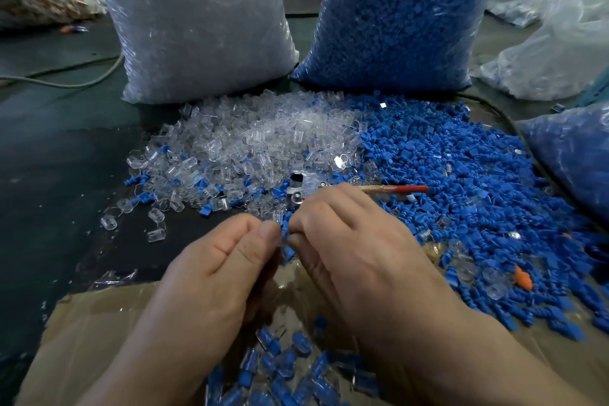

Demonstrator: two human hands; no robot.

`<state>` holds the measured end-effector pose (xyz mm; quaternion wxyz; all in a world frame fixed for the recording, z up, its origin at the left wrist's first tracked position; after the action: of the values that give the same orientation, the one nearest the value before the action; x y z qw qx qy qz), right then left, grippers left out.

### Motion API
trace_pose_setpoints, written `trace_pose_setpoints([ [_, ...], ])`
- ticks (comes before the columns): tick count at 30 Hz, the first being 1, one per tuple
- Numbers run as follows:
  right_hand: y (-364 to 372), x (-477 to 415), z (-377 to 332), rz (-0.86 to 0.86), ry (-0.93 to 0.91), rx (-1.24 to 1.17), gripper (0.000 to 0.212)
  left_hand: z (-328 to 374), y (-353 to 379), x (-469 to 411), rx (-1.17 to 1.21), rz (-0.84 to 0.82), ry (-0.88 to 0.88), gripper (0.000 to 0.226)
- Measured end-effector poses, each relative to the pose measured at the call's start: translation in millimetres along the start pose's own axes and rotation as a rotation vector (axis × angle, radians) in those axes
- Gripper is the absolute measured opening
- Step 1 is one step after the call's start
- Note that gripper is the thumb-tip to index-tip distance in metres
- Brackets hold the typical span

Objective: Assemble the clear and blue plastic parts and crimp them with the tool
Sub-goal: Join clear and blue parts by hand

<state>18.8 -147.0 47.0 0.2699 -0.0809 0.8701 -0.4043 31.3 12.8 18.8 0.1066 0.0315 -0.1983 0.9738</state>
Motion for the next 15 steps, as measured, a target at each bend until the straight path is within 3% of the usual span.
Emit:
trace_pose_setpoints([
  [3, 2.4, -0.8, -3.9, -0.074, 0.162, -0.161, 0.028, 2.3, -2.6, 1.5, 0.019, 0.042, 0.09, 0.041],
  [7, -2.0, 1.8, 1.8, -0.135, 0.63, -0.892, 0.023, 9.8, -5.1, 8.7, -0.274, 0.075, 0.42, 0.014],
  [8, -4.0, 2.7, 3.2, -0.183, 0.68, -0.923, 0.022, 10.3, -5.9, 9.6, -0.319, 0.052, 0.447, 0.012],
  [9, -5.1, 3.4, 5.1, -0.237, 0.685, -0.839, 0.024, 9.7, -7.8, 9.3, -0.368, 0.023, 0.453, 0.011],
  [13, -6.2, 5.7, 8.5, -0.29, 0.408, -0.055, 0.034, 3.6, -11.5, 2.9, -0.71, -0.09, 0.466, 0.015],
  [15, -5.4, 6.4, 6.5, -0.327, 0.35, 0.046, 0.027, 1.4, -8.8, 1.3, -0.793, -0.153, 0.492, 0.019],
])
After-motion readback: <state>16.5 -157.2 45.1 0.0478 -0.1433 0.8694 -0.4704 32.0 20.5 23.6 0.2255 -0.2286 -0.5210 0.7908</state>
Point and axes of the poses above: each hand's wrist, its own x-axis away from the middle knuckle, its own y-axis out of the palm, z = x × y, the point moved 2 cm from there along -x, towards the middle knuckle, and after that the axes turned 13 degrees about -x, right-handed, at the moved point
